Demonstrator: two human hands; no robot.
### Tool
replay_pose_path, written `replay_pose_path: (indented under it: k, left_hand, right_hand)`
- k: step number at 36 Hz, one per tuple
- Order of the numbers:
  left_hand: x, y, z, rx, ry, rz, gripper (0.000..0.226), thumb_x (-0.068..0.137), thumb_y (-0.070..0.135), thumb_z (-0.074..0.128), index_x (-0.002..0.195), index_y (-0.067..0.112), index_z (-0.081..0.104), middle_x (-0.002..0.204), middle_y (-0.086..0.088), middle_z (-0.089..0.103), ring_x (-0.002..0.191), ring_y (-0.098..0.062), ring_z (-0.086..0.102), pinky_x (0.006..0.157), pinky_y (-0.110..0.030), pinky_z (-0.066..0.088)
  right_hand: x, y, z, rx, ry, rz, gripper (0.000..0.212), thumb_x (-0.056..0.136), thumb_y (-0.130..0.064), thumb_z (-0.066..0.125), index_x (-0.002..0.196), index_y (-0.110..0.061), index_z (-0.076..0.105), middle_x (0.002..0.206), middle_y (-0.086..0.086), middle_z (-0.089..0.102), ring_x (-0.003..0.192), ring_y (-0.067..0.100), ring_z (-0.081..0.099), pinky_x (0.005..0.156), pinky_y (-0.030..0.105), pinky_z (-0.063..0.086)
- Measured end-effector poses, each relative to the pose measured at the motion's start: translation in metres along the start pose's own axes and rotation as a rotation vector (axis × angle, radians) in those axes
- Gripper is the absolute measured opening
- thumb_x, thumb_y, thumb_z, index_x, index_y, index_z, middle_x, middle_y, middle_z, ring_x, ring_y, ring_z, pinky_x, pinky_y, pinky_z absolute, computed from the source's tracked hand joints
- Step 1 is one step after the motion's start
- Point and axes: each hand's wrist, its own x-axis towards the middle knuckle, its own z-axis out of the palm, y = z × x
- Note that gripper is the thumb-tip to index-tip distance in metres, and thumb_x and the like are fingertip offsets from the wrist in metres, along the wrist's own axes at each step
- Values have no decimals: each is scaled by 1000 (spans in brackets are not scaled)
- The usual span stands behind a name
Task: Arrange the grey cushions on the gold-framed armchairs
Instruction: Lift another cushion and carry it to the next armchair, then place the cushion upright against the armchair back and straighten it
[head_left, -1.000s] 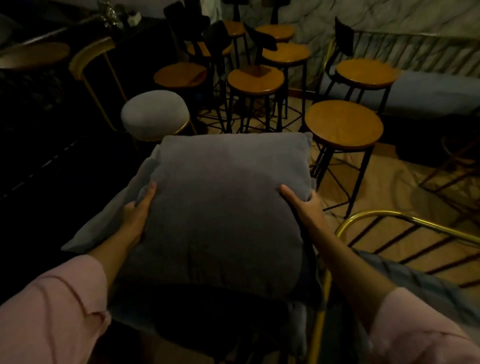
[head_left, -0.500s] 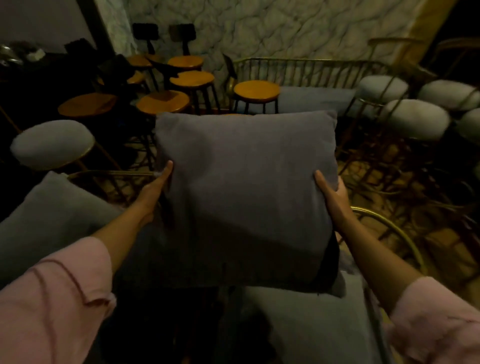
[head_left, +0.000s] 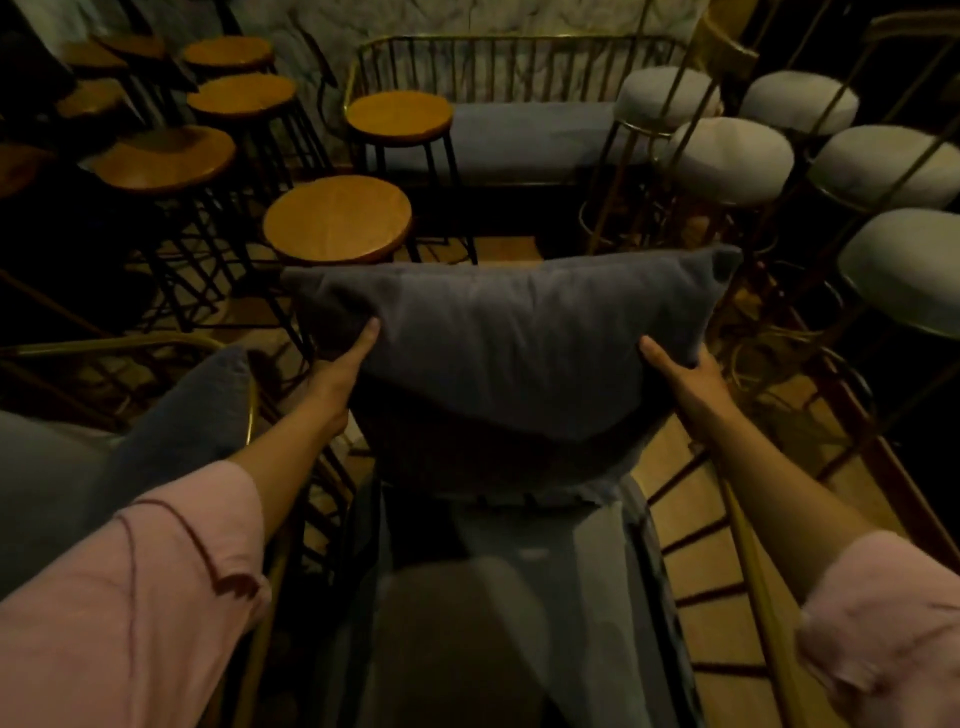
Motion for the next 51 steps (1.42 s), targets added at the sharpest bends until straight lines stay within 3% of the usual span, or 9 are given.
replay_pose_path:
  k: [4,8,19,23,26,37,45,49,51]
  left_hand:
    - [17,-33,12,91,49,-55,89,74,51,78,148,18,40,146,-6,52,135,-30,49,109,-43,43]
    - [50,-72,2,332,32,-222,124,48,86,73,148,24,37,147,5,47,135,-27,47,111,-49,43]
    - [41,-80,7,401,68,-183,92,83,62,62,155,23,19,157,-11,38,137,-40,45,105,-56,47]
    - [11,-79,-26,472,156,-66,68,93,23,66,149,8,31,146,-17,49,133,-36,50,108,-47,46]
    - [-17,-78,-71,538,213,-38,61,92,18,67,144,3,38,138,-19,54,127,-36,54,106,-47,47]
    - [-127,-60,-293,473,627,-30,43,91,-2,62,131,-7,47,127,-27,60,115,-40,60,101,-47,47]
    - [-162,-71,-411,495,756,-161,42,93,2,62,131,-10,51,131,-30,59,122,-43,57,104,-44,43]
    - [-146,-84,-452,514,730,-220,40,92,1,64,128,-13,54,128,-31,61,120,-43,58,103,-44,44]
    - [-130,-89,-467,522,682,-254,40,92,2,64,128,-12,55,128,-30,62,121,-42,59,103,-44,44]
  right_hand:
    - [12,48,-2,-11,-19,101,36,85,-29,75,115,-37,59,120,-10,66,111,8,64,103,40,50]
    - [22,110,-3,-67,49,257,99,56,-65,84,141,-34,43,143,-1,56,130,26,54,103,54,48]
    - [15,117,60,-144,402,449,74,95,-51,51,149,-3,34,152,20,43,140,38,41,112,40,34]
    - [-16,123,96,-243,131,588,77,97,-55,44,141,8,46,148,25,46,139,40,42,114,43,35]
    - [-45,122,136,-236,-154,607,90,78,-64,69,138,2,52,144,15,53,133,35,50,107,43,44]
    - [-153,35,286,-506,-808,444,51,98,-39,55,135,-4,49,106,5,58,93,18,57,73,25,45]
    - [-195,26,402,-617,-842,310,29,96,-31,61,74,-16,50,68,1,49,59,11,45,49,18,41]
    - [-213,31,450,-557,-813,262,6,95,-12,60,92,-7,61,86,3,58,74,13,55,55,10,49]
    - [-220,37,473,-502,-765,236,6,94,-8,61,99,-9,57,103,6,61,96,20,58,80,24,54]
